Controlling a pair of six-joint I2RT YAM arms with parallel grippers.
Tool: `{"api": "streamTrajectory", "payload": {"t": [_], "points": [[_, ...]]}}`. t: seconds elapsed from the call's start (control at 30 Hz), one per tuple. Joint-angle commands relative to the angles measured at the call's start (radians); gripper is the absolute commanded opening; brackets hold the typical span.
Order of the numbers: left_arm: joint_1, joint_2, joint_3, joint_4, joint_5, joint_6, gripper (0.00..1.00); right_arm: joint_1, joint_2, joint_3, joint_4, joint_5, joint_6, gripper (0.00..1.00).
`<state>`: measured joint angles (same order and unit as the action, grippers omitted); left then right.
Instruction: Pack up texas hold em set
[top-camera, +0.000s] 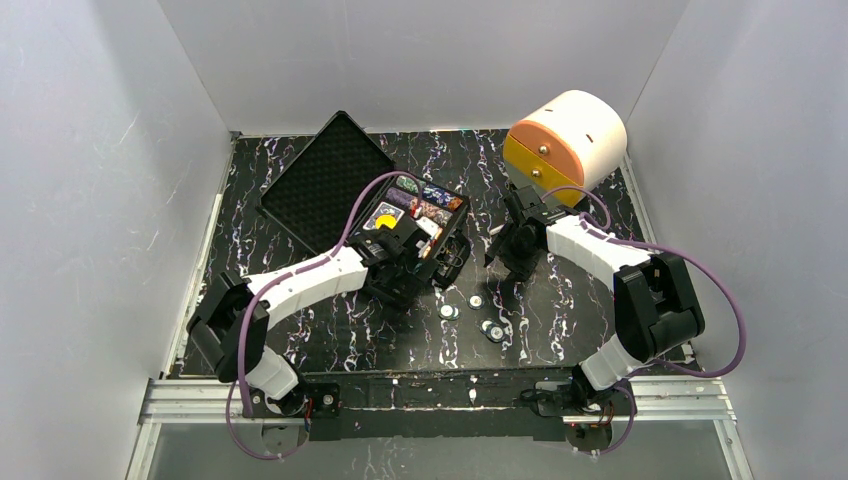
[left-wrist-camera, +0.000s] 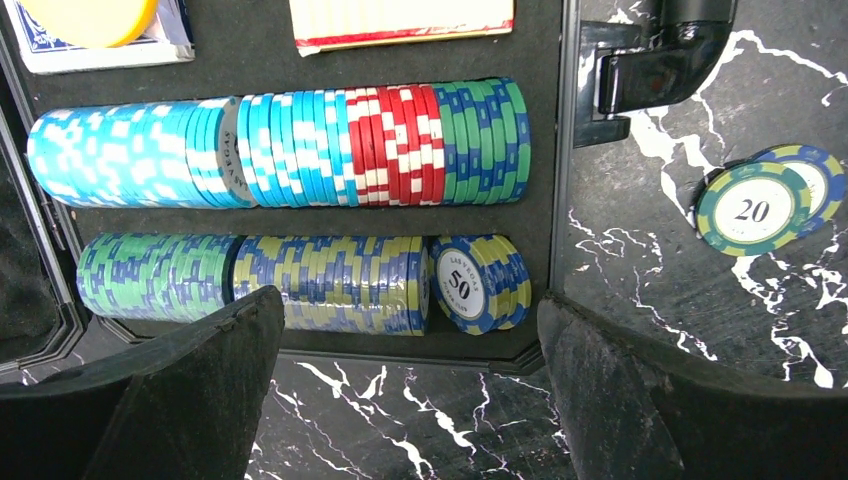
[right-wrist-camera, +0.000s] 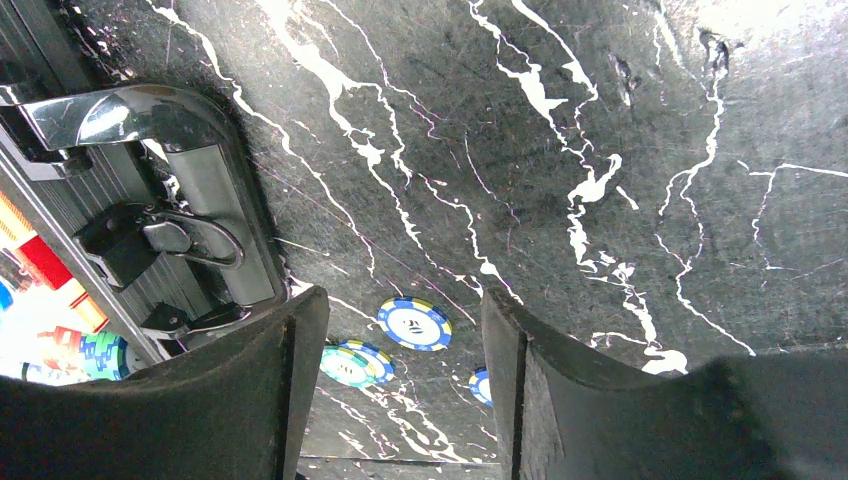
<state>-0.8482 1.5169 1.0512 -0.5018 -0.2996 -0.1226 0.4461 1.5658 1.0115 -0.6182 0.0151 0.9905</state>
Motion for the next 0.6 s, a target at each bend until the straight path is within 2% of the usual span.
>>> {"api": "streamTrajectory", "payload": {"t": [0.0, 0.27, 0.33, 0.37, 0.43, 0.47, 0.57], "points": [[-0.006, 0.006, -0.016, -0.006, -0.038, 0.017, 0.96, -0.003, -0.029, 0.005, 0.008, -0.001, -0.006, 0.66], [-0.006, 0.026, -0.016, -0.010, -0.073, 0.025, 0.96, -0.003, -0.041, -0.001, 0.017, 0.000, -0.006, 0.66], [-0.006, 0.022, -0.012, -0.014, -0.089, 0.021, 0.93, -0.004, -0.042, -0.001, 0.015, 0.000, -0.006, 0.66], [-0.006, 0.016, -0.009, -0.015, -0.096, 0.019, 0.89, -0.003, -0.043, -0.003, 0.014, -0.001, -0.006, 0.66], [-0.006, -0.004, -0.001, -0.013, -0.103, 0.014, 0.68, -0.004, -0.047, -0.006, 0.015, -0.002, -0.005, 0.66], [-0.007, -0.016, 0.002, -0.011, -0.102, 0.013, 0.63, -0.005, -0.050, -0.008, 0.016, -0.004, -0.006, 0.66], [-0.005, -0.051, 0.006, -0.005, -0.097, 0.012, 0.55, -0.003, -0.065, -0.019, 0.029, -0.007, -0.006, 0.66]]}}
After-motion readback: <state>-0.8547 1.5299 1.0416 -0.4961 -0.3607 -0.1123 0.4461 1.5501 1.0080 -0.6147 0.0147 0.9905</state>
